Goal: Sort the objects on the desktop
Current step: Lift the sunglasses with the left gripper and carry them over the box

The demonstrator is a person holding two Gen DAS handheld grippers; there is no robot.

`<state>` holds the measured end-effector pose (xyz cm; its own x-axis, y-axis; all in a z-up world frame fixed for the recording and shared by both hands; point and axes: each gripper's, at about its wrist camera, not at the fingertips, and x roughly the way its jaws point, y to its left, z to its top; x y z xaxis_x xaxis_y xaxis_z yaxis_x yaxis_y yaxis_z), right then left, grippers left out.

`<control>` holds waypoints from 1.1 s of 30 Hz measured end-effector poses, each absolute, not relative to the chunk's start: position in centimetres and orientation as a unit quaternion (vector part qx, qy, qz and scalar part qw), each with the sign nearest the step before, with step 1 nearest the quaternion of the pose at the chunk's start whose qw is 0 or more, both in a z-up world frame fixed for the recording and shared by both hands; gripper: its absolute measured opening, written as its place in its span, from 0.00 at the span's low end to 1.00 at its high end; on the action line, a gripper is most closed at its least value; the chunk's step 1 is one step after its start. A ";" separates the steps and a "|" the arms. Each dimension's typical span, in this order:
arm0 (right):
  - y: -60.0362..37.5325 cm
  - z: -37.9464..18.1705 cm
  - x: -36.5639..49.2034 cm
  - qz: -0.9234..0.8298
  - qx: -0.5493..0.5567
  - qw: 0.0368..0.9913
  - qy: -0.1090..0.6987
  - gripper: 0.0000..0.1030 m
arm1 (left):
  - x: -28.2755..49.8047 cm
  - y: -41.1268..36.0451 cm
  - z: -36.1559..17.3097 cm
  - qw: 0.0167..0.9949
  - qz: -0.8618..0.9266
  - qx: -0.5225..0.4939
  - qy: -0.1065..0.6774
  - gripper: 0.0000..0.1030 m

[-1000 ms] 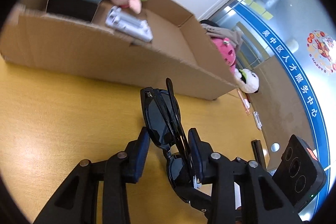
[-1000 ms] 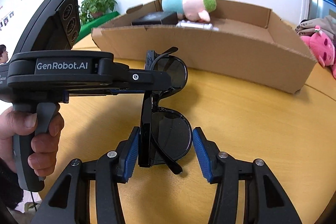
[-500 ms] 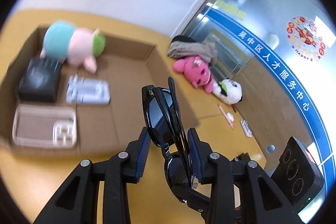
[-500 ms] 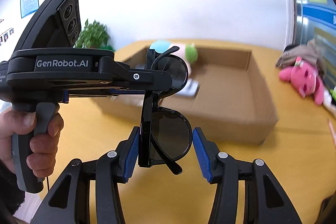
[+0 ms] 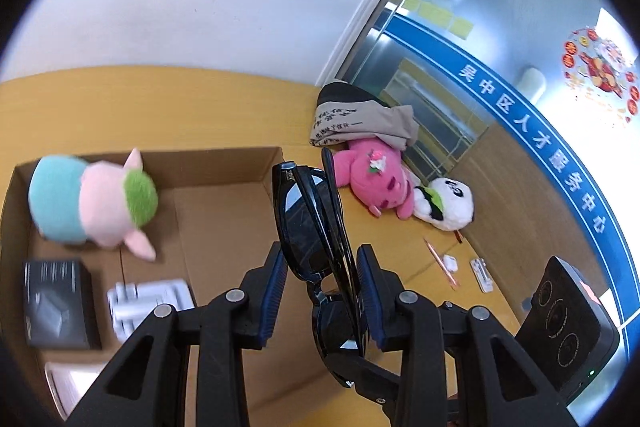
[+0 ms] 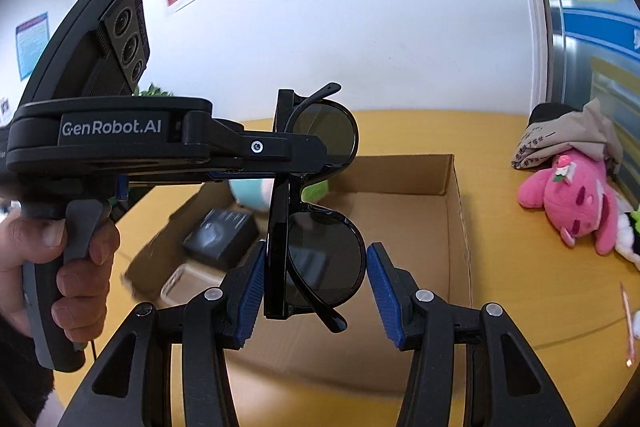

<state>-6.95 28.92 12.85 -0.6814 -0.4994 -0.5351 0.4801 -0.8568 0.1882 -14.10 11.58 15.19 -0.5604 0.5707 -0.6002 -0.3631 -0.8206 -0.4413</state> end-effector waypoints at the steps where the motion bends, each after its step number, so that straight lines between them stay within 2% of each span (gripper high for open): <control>1: 28.9 12.9 -8.4 -0.915 0.303 0.267 -0.021 0.52 | -15.5 11.7 15.0 0.267 0.870 -0.390 -0.137 0.33; 8: 27.7 11.3 -16.7 -0.896 0.356 0.263 -0.040 0.52 | -24.4 11.1 11.8 0.254 0.848 -0.438 -0.156 0.33; 15: 25.9 6.1 -24.4 -0.860 0.438 0.251 -0.071 0.52 | -31.5 10.0 4.7 0.239 0.810 -0.500 -0.194 0.31; 19: 24.9 2.9 -27.5 -0.840 0.490 0.224 -0.066 0.52 | -33.1 9.8 1.2 0.233 0.790 -0.526 -0.211 0.29; 24: 24.5 0.0 -29.0 -0.822 0.531 0.196 -0.064 0.52 | -33.5 11.4 -0.3 0.226 0.791 -0.541 -0.173 0.28; 29: 24.5 -0.4 -28.9 -0.820 0.537 0.190 -0.061 0.52 | -33.2 12.2 -0.7 0.212 0.798 -0.545 -0.144 0.31; 31: 24.7 -0.3 -28.4 -0.821 0.536 0.189 -0.058 0.57 | -32.8 12.0 -0.1 0.209 0.802 -0.542 -0.138 0.32; 33: 25.1 0.1 -27.7 -0.824 0.533 0.183 -0.061 0.73 | -31.7 11.8 1.1 0.198 0.811 -0.536 -0.128 0.35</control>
